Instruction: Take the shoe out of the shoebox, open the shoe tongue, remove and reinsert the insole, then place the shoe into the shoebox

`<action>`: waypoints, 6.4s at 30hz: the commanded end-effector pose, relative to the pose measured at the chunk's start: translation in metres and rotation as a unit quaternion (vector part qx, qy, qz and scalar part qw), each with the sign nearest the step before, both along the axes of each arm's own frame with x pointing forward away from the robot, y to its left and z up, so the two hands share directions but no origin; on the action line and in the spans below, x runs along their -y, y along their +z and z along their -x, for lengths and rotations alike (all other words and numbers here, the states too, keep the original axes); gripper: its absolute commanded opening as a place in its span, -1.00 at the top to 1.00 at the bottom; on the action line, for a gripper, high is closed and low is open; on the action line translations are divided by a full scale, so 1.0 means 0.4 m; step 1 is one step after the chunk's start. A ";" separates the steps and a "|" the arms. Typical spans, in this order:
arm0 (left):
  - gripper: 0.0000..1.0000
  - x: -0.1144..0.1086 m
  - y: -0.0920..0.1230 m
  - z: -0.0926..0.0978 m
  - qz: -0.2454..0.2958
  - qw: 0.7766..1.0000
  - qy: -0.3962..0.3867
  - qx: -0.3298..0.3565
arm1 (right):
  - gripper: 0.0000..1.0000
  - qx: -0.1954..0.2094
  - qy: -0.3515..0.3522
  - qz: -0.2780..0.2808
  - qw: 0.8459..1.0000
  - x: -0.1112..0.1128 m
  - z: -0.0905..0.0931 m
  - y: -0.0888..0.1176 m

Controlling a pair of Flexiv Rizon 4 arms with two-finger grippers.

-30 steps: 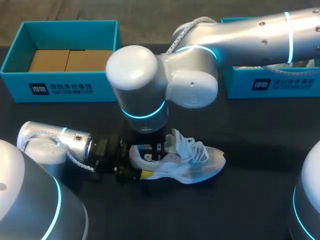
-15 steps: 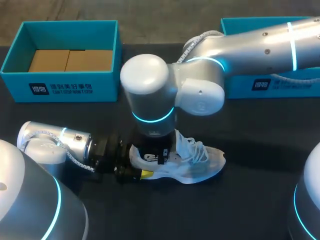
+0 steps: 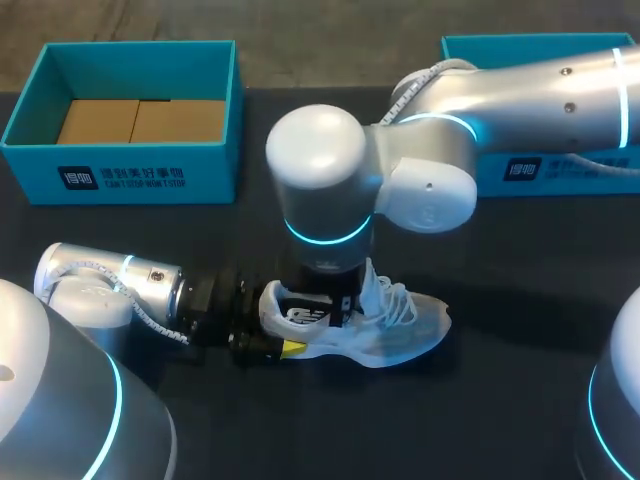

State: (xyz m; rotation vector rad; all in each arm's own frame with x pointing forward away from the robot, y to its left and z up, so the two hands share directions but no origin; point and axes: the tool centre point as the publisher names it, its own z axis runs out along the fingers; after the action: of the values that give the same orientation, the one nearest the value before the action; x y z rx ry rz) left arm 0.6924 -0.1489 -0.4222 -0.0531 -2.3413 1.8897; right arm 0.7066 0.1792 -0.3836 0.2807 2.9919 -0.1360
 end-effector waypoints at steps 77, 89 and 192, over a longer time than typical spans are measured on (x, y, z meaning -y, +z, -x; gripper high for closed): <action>1.00 -0.001 -0.002 0.001 -0.001 1.000 0.000 0.000 | 1.00 -0.085 -0.026 -0.075 0.993 0.015 0.107 -0.032; 1.00 -0.001 -0.002 0.001 -0.001 1.000 0.000 0.000 | 1.00 -0.026 -0.026 -0.141 0.989 0.030 0.102 0.063; 1.00 -0.001 -0.002 0.001 -0.001 1.000 0.000 0.000 | -0.29 -0.130 0.113 -0.157 0.972 -0.127 0.024 0.245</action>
State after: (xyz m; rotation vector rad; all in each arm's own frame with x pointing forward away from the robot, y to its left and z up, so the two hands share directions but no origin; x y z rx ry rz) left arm 0.6915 -0.1488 -0.4221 -0.0540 -2.3409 1.8895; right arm 0.6969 0.2289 -0.2843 -0.0559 3.2693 0.3563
